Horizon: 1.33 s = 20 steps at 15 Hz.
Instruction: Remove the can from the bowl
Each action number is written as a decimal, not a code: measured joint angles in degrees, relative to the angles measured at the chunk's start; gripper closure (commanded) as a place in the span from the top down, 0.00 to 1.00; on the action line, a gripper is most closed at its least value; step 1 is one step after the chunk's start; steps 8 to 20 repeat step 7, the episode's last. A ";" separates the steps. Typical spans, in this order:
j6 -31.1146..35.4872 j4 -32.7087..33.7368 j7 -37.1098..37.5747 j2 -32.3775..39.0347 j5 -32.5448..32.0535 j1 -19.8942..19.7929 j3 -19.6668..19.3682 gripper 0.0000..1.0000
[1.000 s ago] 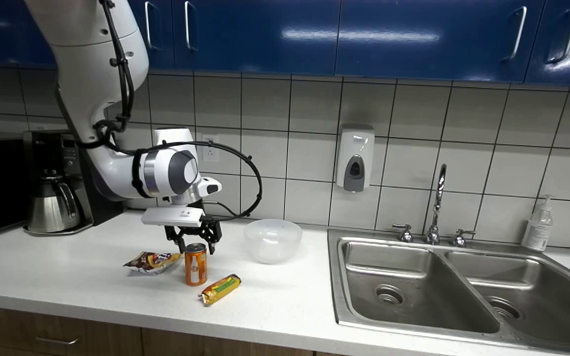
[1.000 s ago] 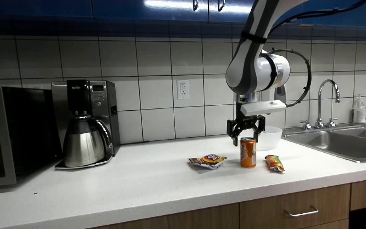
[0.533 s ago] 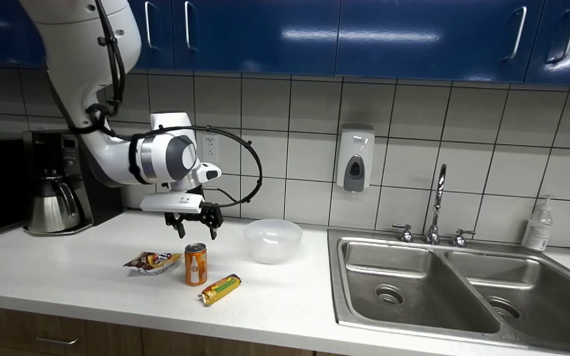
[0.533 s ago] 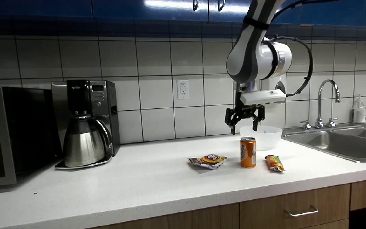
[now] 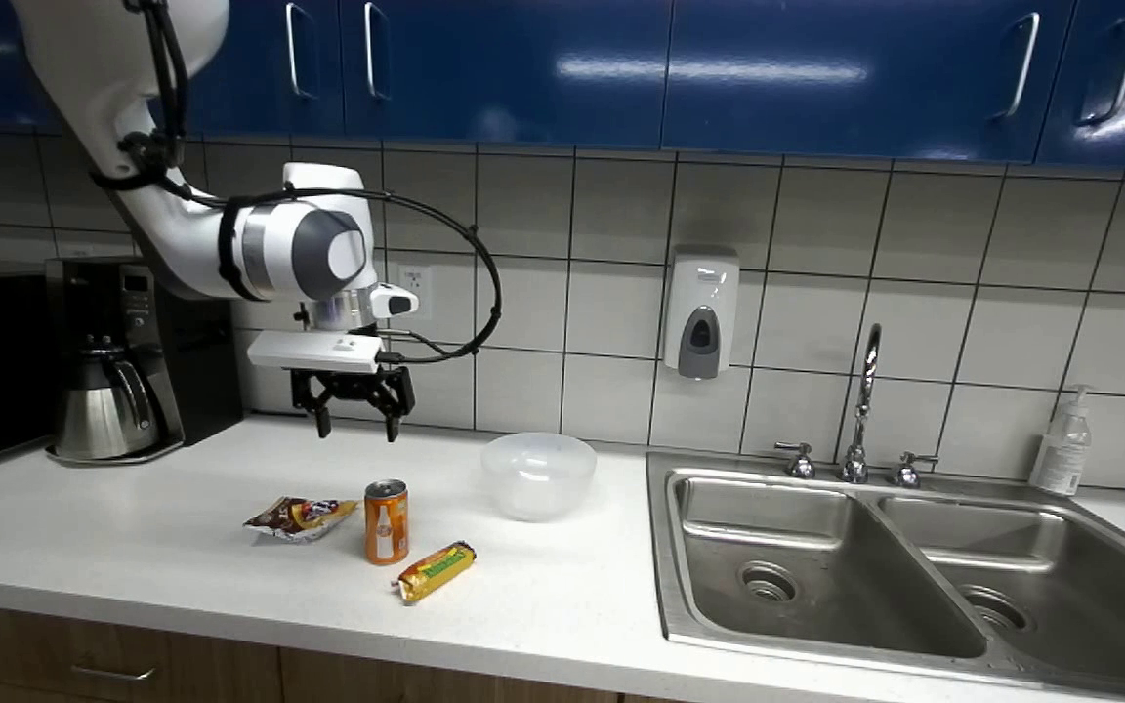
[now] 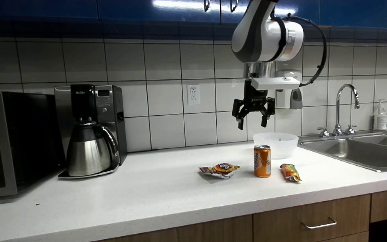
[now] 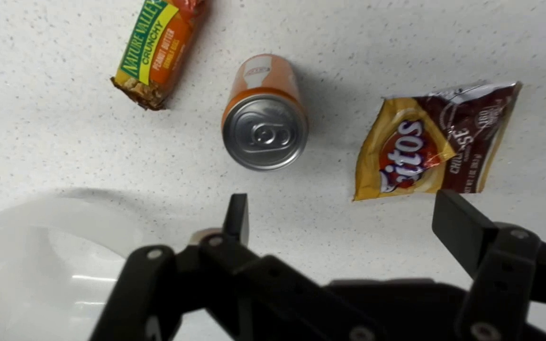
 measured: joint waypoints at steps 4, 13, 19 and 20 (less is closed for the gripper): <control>-9.50 0.12 -7.40 -4.26 4.68 -0.19 0.75 1.00; -10.98 0.12 -8.31 -5.31 4.88 -0.32 0.75 1.00; -10.98 0.12 -8.31 -5.31 4.88 -0.32 0.75 1.00; -10.98 0.12 -8.31 -5.31 4.88 -0.32 0.75 1.00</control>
